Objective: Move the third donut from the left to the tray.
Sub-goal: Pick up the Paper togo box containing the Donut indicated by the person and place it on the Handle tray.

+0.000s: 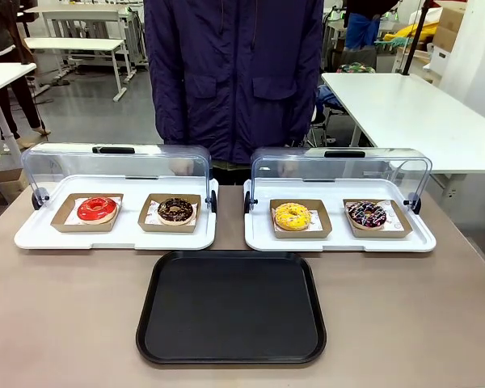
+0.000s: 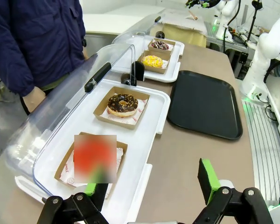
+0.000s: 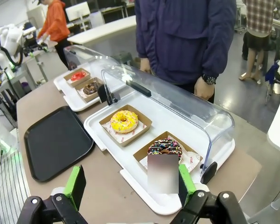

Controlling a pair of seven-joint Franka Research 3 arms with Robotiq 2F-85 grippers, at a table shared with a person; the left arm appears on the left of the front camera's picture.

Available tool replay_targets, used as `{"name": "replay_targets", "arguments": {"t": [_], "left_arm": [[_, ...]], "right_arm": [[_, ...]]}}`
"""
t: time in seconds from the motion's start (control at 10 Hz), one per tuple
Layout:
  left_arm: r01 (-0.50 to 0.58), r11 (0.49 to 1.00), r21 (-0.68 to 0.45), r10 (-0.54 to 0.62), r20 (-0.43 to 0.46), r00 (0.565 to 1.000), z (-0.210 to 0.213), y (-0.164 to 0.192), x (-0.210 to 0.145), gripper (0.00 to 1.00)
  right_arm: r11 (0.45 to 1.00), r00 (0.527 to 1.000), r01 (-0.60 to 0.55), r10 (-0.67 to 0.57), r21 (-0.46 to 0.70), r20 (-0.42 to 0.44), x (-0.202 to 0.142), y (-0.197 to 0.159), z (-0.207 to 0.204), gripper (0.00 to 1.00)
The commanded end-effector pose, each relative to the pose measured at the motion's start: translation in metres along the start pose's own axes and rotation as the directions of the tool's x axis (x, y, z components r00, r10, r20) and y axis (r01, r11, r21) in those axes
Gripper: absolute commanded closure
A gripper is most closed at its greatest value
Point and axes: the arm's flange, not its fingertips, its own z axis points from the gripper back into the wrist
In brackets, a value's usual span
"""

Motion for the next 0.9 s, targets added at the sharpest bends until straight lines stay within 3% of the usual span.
{"name": "replay_targets", "arguments": {"t": [0.0, 0.8], "left_arm": [[0.008, 1.0, 0.001, -0.008, 0.002, 1.0, 0.0006, -0.0008, 0.0016, 0.0], [0.008, 1.0, 0.001, -0.008, 0.002, 1.0, 0.0006, -0.0008, 0.0016, 0.0]], "right_arm": [[1.0, 0.999, -0.028, 0.028, 0.001, 0.028, 0.0017, -0.0034, -0.0011, 0.0], [1.0, 0.999, -0.028, 0.028, 0.001, 0.028, 0.0017, -0.0034, -0.0011, 0.0]]}}
